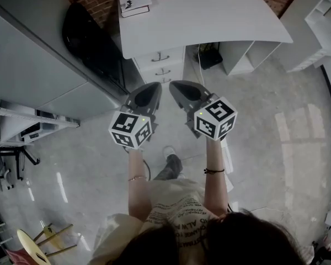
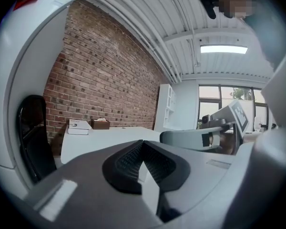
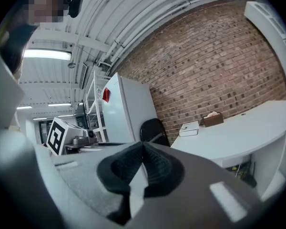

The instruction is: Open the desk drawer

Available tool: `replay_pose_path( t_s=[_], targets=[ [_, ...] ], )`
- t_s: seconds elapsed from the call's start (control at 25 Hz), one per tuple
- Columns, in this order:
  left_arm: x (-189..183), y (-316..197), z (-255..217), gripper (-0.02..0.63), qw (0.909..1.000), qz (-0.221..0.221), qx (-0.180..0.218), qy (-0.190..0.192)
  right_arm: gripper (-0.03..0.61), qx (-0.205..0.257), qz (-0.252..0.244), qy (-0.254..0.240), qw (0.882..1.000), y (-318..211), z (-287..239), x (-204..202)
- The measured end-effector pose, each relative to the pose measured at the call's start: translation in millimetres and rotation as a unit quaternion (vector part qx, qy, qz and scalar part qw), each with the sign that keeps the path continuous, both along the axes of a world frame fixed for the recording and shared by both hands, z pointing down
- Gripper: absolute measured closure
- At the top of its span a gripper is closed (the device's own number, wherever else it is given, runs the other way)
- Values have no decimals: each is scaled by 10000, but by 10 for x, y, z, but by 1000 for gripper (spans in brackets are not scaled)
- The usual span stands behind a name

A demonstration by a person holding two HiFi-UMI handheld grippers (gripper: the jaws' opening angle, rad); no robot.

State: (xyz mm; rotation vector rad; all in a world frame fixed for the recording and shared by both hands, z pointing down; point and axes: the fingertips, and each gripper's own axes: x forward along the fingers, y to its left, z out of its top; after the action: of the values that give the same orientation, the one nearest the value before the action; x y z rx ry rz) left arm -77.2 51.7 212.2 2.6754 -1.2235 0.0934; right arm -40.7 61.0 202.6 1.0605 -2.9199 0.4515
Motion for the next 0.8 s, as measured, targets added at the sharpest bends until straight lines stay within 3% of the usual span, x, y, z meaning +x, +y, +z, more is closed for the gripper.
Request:
replay_pose_path(
  t_s=[0.28,0.8],
  targets=[
    [-98,-342,18,615,10000,-25,22,68,575,-35,56,-2,10000,-379,79,-110],
    [-360,-813,425,615,9979,-496,-418,-16,577,-365,-135,-275,9989,-994,307,-288]
  ],
)
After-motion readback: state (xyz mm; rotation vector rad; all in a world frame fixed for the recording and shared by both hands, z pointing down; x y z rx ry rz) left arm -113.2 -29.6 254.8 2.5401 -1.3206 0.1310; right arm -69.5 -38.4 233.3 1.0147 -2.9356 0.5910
